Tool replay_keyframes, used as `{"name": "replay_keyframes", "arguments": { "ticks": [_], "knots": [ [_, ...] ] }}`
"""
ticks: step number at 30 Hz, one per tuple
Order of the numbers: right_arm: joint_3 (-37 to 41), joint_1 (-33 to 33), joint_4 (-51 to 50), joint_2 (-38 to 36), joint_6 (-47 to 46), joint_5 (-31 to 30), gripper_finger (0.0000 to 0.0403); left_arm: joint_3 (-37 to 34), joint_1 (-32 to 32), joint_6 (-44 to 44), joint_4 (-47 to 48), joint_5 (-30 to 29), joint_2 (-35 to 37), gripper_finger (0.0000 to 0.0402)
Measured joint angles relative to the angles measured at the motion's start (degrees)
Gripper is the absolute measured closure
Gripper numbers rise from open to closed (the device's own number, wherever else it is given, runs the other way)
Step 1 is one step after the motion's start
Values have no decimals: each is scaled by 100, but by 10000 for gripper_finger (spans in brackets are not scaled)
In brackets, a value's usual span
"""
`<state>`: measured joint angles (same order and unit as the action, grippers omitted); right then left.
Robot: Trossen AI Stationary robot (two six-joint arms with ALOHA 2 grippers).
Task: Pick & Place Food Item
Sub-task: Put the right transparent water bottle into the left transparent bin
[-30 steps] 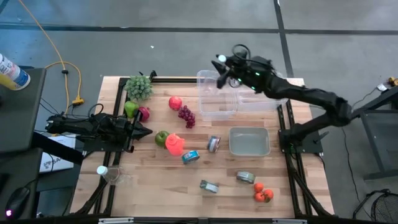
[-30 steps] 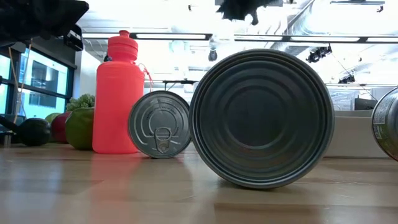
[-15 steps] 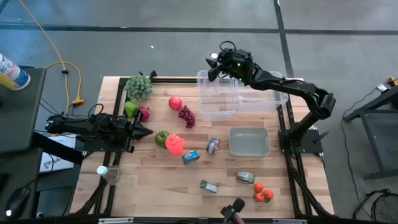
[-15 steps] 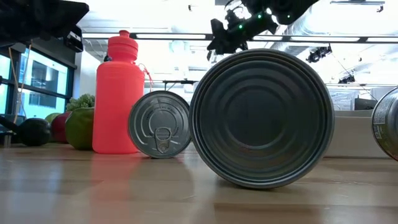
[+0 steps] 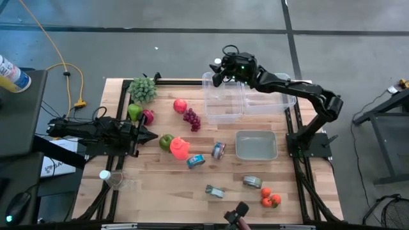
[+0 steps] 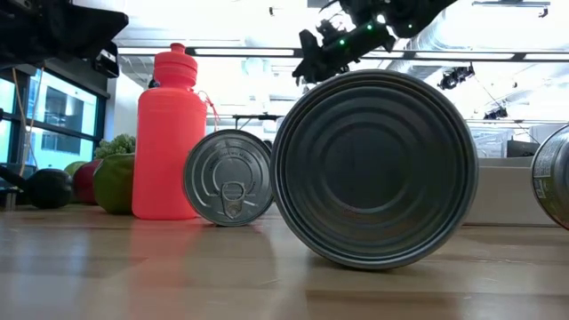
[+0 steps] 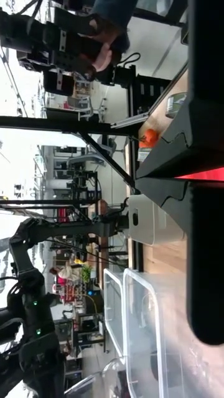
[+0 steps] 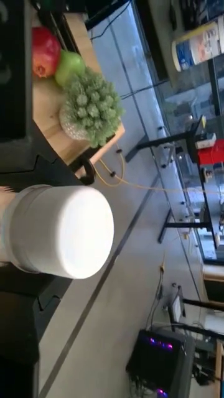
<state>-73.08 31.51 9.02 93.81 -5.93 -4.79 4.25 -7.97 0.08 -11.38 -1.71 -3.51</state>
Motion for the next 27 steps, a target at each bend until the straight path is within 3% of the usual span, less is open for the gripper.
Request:
{"name": "replay_keyframes", "arguments": {
  "ticks": [7, 22, 27],
  "knots": [
    [2, -2, 135, 386, 10, -79, 273, 0, 0, -4, 0, -7, 0, 401],
    [2, 6, 362, 403, -29, -167, 272, 0, 1, -4, 90, -8, 0, 401],
    [2, -2, 215, 403, -38, -114, 247, 0, 0, -4, 140, -7, 0, 401]
  ]
}}
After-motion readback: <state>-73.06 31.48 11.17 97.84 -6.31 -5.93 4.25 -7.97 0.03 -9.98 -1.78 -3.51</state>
